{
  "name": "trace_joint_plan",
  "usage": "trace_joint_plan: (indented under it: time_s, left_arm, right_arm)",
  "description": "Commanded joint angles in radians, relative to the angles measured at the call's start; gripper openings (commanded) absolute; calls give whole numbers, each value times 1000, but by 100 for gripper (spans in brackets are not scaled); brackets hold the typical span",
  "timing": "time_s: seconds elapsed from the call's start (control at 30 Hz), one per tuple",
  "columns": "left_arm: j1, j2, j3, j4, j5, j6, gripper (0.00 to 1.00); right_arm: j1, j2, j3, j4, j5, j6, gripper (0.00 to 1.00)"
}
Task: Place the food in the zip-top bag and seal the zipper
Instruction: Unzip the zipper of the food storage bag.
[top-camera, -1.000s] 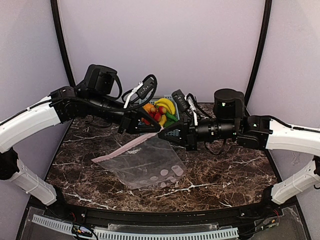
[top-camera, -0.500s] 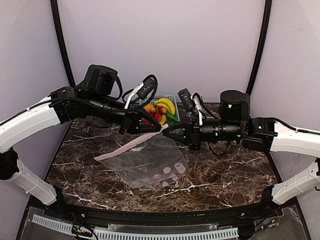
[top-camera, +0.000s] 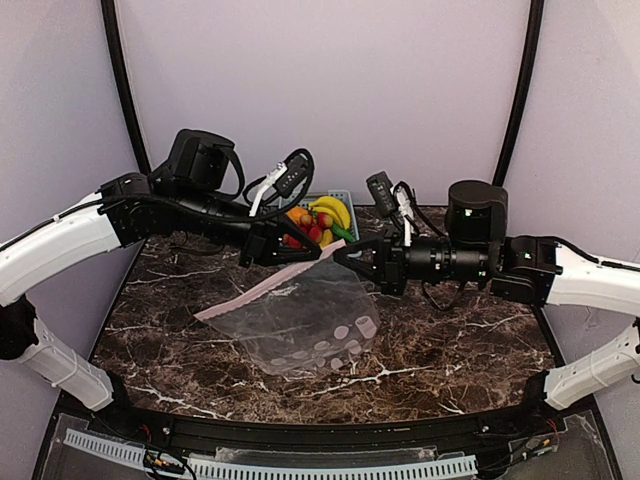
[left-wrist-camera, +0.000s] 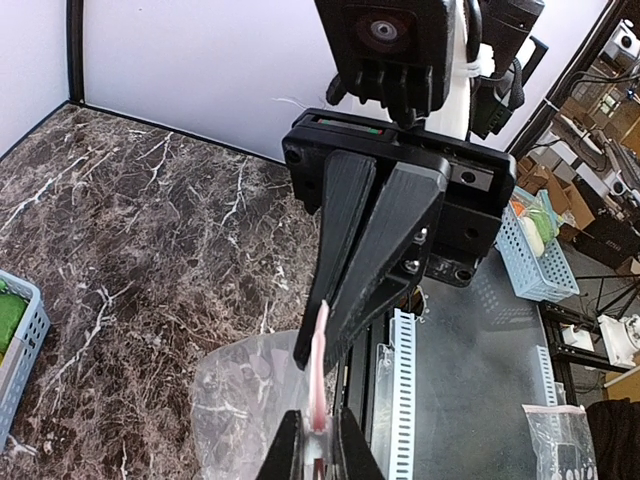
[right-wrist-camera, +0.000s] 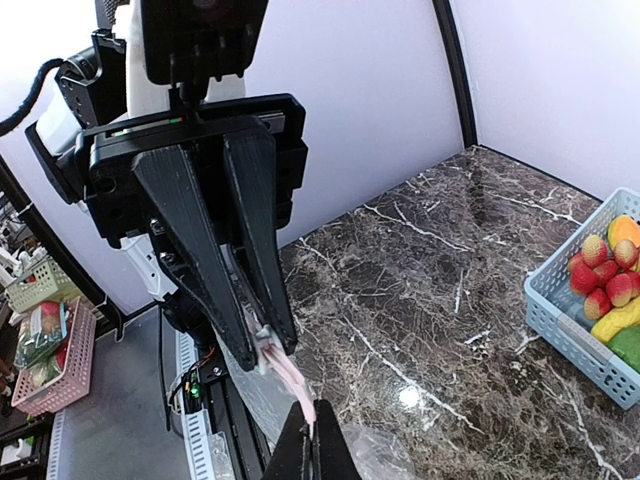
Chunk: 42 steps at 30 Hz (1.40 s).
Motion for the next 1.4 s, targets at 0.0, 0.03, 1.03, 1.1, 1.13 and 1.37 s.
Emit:
trace_joint_plan:
  time_s: [0.0, 0.03, 1.03, 1.1, 1.13, 1.37]
  left_arm:
    - [0, -40, -7, -85, -12, 9, 1]
    - [1, -40, -7, -87, -15, 9, 1]
    - [47, -110, -92, -108, -84, -19, 1]
    - [52, -118, -99, -115, -87, -18, 1]
    - [55, -124, -102, -118, -89, -19, 1]
    - [78, -155, -129, -138, -98, -19, 1]
  right_arm:
    - [-17, -36, -8, -17, 118, 14, 0]
    - [-19, -39, -8, -23, 129, 15, 0]
    - [-144, -58, -20, -126, 211, 120, 0]
    - [-156, -61, -20, -131, 211, 120, 0]
    - [-161, -62, -20, -134, 210, 120, 0]
    - [-199, -76, -16, -158, 254, 117, 0]
